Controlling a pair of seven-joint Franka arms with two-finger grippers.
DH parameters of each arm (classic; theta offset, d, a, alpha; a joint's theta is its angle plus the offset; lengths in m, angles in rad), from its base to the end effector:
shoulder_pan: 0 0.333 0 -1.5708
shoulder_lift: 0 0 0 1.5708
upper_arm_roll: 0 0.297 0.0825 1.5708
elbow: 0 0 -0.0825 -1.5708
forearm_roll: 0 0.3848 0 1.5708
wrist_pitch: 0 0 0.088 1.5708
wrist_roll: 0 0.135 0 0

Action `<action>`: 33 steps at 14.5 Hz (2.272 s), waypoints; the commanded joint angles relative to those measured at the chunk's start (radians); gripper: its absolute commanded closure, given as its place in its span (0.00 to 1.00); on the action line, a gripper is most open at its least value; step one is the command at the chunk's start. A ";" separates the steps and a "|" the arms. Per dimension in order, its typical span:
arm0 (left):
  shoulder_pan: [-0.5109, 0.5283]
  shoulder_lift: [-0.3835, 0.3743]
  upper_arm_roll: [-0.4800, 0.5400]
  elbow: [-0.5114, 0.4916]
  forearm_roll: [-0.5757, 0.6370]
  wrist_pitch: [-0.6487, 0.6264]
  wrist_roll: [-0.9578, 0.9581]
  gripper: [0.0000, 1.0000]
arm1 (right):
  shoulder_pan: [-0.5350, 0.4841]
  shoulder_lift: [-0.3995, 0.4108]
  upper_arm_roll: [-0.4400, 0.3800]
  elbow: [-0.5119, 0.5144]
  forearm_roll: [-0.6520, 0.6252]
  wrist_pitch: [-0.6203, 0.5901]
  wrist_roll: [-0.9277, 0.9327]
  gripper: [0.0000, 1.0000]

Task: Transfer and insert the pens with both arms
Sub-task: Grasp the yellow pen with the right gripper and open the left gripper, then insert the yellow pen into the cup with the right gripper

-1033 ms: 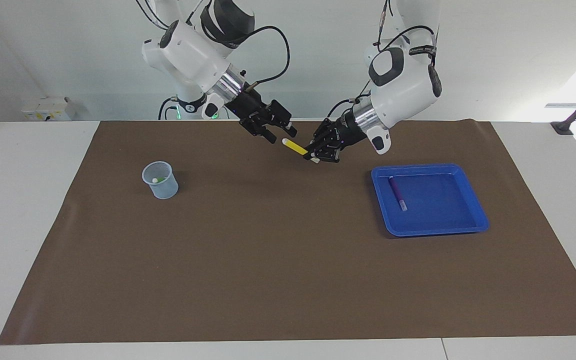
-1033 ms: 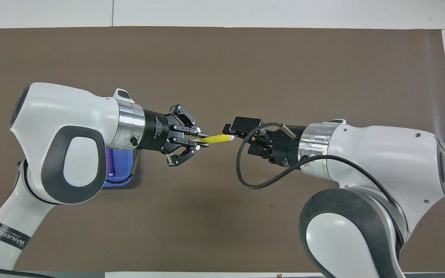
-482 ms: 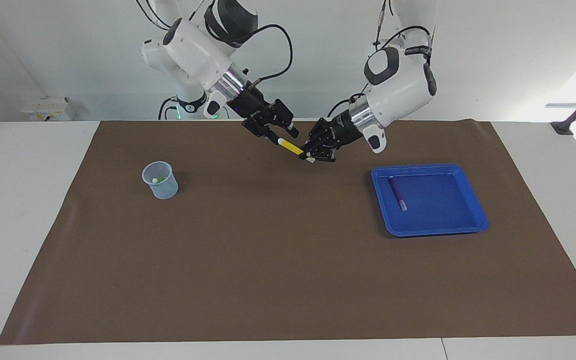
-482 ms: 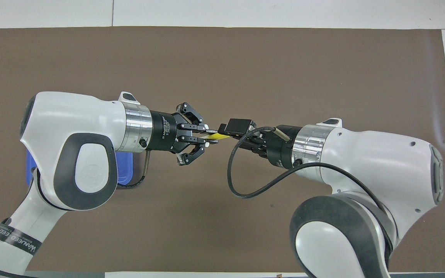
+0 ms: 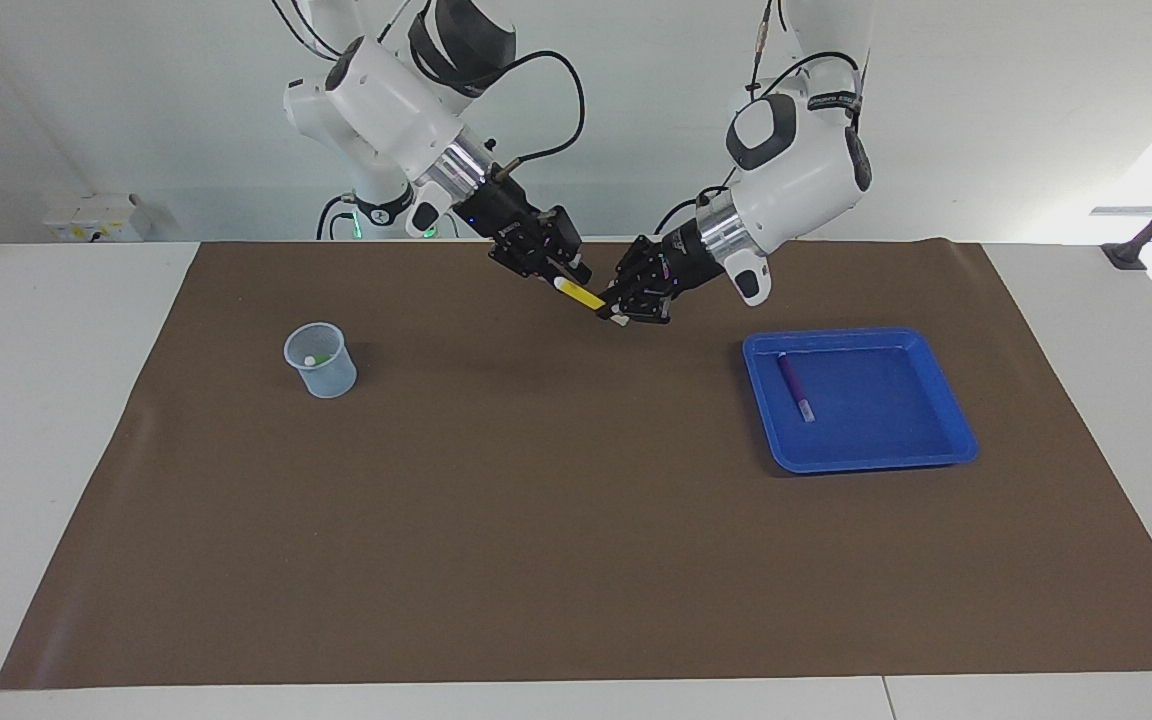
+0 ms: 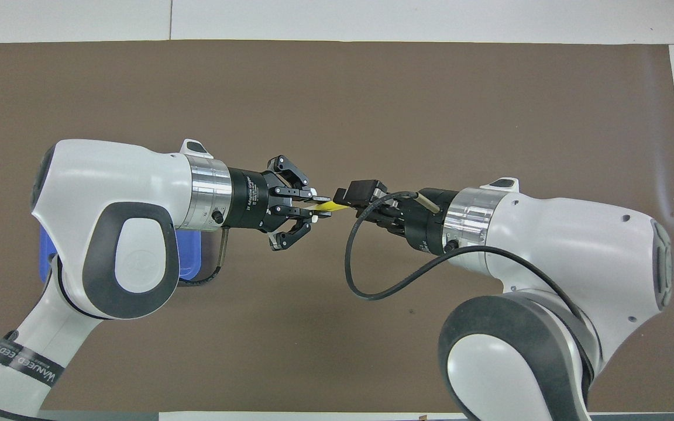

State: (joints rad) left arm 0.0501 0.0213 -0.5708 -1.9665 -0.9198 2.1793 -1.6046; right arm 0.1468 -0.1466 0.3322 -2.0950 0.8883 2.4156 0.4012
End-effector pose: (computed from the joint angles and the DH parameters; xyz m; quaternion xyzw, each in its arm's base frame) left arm 0.4933 -0.3366 0.4563 0.6499 0.6453 -0.3009 0.2659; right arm 0.4949 0.2845 0.4954 -0.8958 0.2098 -0.0514 0.3884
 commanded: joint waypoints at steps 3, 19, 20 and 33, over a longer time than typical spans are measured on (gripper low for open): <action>-0.010 -0.037 0.009 -0.031 -0.028 0.024 -0.015 1.00 | -0.004 0.001 0.004 -0.011 0.009 0.042 -0.024 0.59; -0.012 -0.037 0.009 -0.029 -0.028 0.030 -0.017 1.00 | -0.019 0.002 0.004 -0.013 0.011 0.043 -0.010 1.00; -0.012 -0.037 0.009 -0.029 -0.028 0.031 -0.018 1.00 | -0.019 0.002 0.004 -0.013 0.011 0.043 -0.010 1.00; 0.171 -0.057 0.019 0.001 0.341 -0.242 0.320 0.00 | -0.386 -0.074 -0.013 0.055 -0.408 -0.565 -0.618 1.00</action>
State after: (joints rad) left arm 0.1848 -0.0073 -0.5539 -1.9640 -0.6470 2.0110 -1.3579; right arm -0.1406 -0.2215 0.3108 -2.0766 0.5502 1.9470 -0.0124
